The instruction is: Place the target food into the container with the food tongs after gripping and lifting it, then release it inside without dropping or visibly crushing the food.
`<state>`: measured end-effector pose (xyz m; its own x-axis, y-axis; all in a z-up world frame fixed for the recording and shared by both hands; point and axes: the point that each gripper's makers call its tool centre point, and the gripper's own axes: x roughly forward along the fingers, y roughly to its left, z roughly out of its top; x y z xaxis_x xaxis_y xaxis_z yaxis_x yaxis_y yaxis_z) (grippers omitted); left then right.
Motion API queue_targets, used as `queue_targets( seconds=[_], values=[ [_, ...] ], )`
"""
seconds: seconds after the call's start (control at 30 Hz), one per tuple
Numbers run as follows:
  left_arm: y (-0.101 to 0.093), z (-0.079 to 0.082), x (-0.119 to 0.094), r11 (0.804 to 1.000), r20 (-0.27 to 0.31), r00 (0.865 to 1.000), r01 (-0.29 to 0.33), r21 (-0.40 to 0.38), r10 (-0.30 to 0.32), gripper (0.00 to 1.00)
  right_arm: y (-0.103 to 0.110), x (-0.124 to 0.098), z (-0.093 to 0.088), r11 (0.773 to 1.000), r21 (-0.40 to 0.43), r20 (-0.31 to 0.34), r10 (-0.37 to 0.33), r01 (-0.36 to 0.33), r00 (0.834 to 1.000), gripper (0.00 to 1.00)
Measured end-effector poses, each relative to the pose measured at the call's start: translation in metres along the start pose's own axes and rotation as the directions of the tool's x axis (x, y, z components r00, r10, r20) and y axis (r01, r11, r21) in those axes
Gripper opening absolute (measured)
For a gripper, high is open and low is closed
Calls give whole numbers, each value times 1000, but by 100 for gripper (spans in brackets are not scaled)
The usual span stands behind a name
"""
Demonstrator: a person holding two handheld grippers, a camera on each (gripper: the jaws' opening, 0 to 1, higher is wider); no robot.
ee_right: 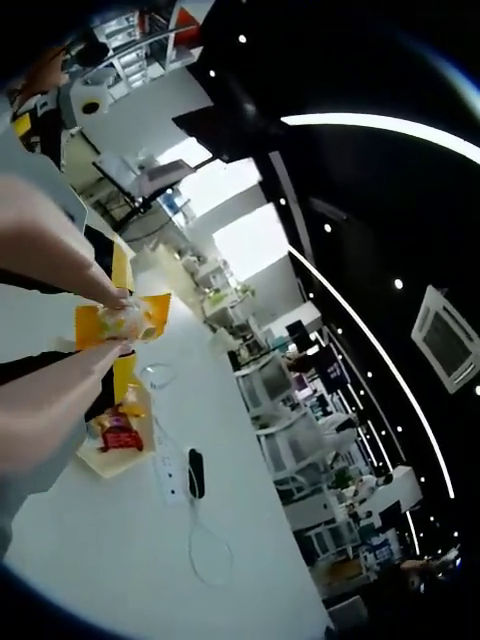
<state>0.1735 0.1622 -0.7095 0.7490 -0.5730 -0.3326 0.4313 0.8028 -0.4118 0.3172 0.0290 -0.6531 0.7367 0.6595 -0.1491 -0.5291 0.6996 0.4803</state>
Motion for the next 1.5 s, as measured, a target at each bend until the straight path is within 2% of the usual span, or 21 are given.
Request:
queue_targets(
  seconds=[0.23,0.37,0.6,0.93,1.17,1.33,1.5],
  values=[
    [5,-6,-3,1000,-9,1000,-6,-20,6,99,-11,8,5,999,15,14,-30,30,999,20],
    [11,0,-5,1000,-8,1000,-10,-23,10,99,-17,13,12,998,38,37,-51,50,998,20],
    [19,3,-6,1000,-10,1000,-21,-22,20,98,-24,20,12,997,50,40,-64,62,997,20],
    [20,-7,-9,999,-40,999,-23,-26,22,96,-33,36,10,994,80,32,-74,72,997,20],
    [24,-6,-10,999,-33,999,-34,-40,33,96,-37,45,11,993,88,28,-76,73,997,21],
    [20,-11,-6,999,-59,998,-22,-27,20,96,-35,48,15,994,88,34,-75,71,997,22],
    [19,-8,-2,999,-44,999,-18,-31,17,96,-38,49,13,993,86,21,-78,76,997,22]
  ],
)
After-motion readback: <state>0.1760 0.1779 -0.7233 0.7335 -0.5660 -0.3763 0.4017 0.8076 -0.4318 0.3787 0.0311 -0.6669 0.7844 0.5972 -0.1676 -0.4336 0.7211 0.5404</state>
